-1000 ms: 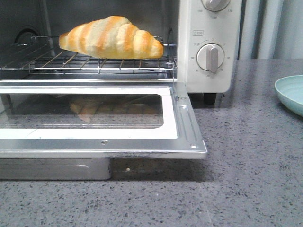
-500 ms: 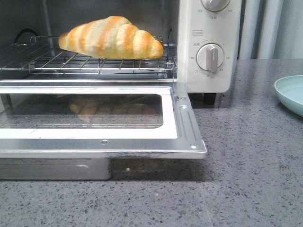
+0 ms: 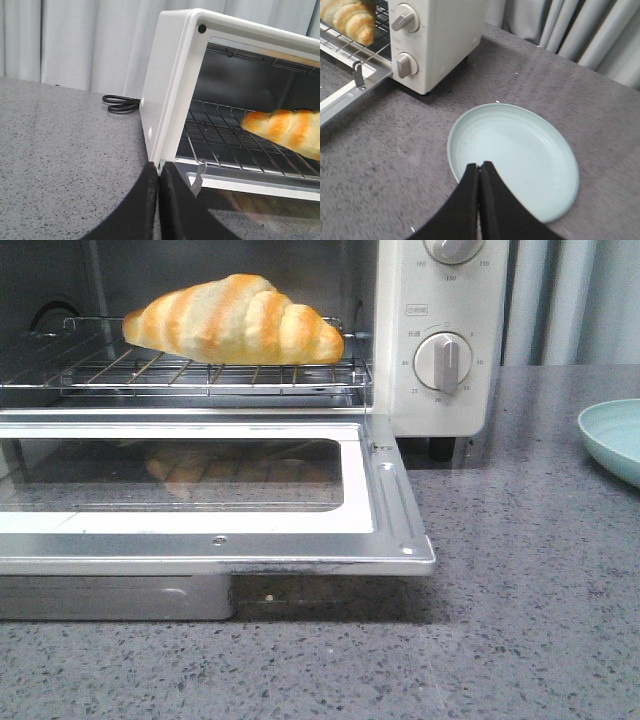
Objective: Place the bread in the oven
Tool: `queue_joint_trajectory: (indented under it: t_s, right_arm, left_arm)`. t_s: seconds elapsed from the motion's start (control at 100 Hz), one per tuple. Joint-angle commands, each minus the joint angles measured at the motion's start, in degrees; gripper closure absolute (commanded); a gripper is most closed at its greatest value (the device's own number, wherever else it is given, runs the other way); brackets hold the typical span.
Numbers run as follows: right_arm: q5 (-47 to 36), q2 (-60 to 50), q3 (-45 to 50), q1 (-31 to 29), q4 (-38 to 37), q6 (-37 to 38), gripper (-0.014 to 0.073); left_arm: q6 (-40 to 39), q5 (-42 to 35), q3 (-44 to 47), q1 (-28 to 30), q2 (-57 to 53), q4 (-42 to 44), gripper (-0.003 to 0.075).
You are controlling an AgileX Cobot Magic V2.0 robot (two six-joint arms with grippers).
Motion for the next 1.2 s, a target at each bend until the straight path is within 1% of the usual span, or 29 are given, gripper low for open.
queue_joint_trajectory:
  t_s: [0.0, 0.13, 0.27, 0.41, 0.55, 0.62, 0.85, 0.99, 1.19]
  right_arm:
    - [-14.7, 1.0, 4.9, -3.5, 1.1, 1.1, 0.0655]
    - [-29.2, 1.0, 14.7, -10.2, 7.6, 1.1, 0.0655]
    - [-40.8, 1.0, 24.3, -16.8, 13.3, 1.1, 0.0655]
    - [-49.0, 0.6, 31.7, -22.3, 15.0, 1.1, 0.0655]
    - [-55.6, -1.5, 36.8, -26.7, 15.8, 1.1, 0.0655]
    - [-57.9, -2.8, 38.6, -28.9, 15.8, 1.1, 0.0655]
    - [-58.2, -7.0, 43.0, -36.0, 15.8, 1.1, 0.0655]
    - [-60.4, -10.5, 45.9, -40.3, 16.6, 1.1, 0.0655]
    - [-61.7, -15.8, 49.3, -43.4, 17.7, 1.1, 0.0655]
  left_arm:
    - [-0.1, -2.1, -1.5, 0.0, 0.6, -1.1, 0.0741]
    - [-0.1, -2.1, -1.5, 0.0, 0.6, -1.1, 0.0741]
    - [-0.1, -2.1, -1.5, 0.0, 0.6, -1.1, 0.0741]
    - [-0.1, -2.1, -1.5, 0.0, 0.6, -1.1, 0.0741]
    - [-0.1, -2.1, -1.5, 0.0, 0.6, -1.1, 0.0741]
    - [-0.1, -2.1, -1.5, 0.0, 0.6, -1.1, 0.0741]
    - [-0.1, -2.1, -1.5, 0.0, 0.6, -1.1, 0.0741]
    - [-0.1, -2.1, -1.5, 0.0, 0.6, -1.1, 0.0741]
    - [-0.1, -2.1, -1.5, 0.0, 0.6, -1.1, 0.0741]
